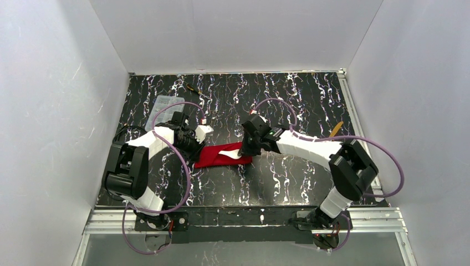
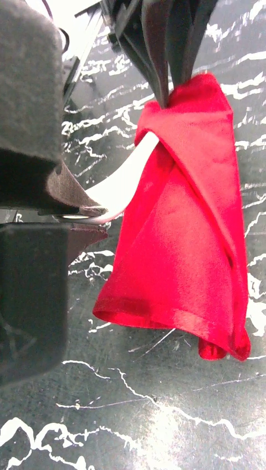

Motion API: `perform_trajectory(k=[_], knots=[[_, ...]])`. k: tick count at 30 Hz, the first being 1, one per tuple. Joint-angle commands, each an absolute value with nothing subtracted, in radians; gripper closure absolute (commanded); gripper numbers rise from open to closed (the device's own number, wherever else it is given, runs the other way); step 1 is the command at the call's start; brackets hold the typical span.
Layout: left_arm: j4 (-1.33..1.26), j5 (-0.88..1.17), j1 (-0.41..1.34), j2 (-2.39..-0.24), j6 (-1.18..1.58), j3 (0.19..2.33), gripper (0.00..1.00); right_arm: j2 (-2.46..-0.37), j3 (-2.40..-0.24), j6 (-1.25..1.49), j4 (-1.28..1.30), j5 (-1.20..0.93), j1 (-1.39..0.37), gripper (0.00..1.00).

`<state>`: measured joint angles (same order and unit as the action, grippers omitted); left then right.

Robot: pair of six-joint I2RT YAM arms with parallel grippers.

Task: Fold the napkin into a case and place the utensils inside
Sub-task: Insert the spoon into the folded napkin.

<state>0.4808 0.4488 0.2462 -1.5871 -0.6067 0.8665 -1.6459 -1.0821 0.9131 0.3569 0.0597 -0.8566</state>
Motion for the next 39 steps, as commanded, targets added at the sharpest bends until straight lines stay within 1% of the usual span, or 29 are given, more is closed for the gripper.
perform_trajectory(k=[1, 4, 8, 11, 17, 20, 24, 33, 39], knots=[[0.540, 0.474, 0.253, -1.586, -0.618, 0.861, 0.79, -1.566, -1.064, 0.923, 0.350, 0.082, -0.862, 0.99], [0.540, 0.476, 0.254, -1.584, -0.616, 0.860, 0.79, -1.602, -1.081, 0.924, 0.328, 0.071, -0.862, 0.99], [0.545, 0.476, 0.253, -1.577, -0.619, 0.863, 0.79, -1.705, -1.152, 0.898, 0.388, 0.031, -0.862, 0.99], [0.546, 0.478, 0.254, -1.578, -0.620, 0.865, 0.79, -1.728, -1.146, 0.894, 0.392, 0.037, -0.861, 0.99], [0.546, 0.485, 0.254, -1.585, -0.618, 0.864, 0.80, -1.765, -1.130, 0.906, 0.277, 0.007, -0.855, 0.99], [0.551, 0.485, 0.254, -1.582, -0.622, 0.867, 0.80, -1.792, -1.117, 0.909, 0.187, -0.064, -0.856, 0.99], [0.554, 0.489, 0.254, -1.584, -0.622, 0.870, 0.80, -1.837, -1.127, 0.913, 0.173, -0.096, -0.857, 0.99], [0.560, 0.492, 0.254, -1.589, -0.627, 0.871, 0.81, -1.847, -1.127, 0.931, 0.130, -0.093, -0.856, 0.99], [0.568, 0.493, 0.255, -1.588, -0.638, 0.869, 0.81, -1.828, -1.157, 0.915, 0.154, -0.035, -0.868, 0.99]])
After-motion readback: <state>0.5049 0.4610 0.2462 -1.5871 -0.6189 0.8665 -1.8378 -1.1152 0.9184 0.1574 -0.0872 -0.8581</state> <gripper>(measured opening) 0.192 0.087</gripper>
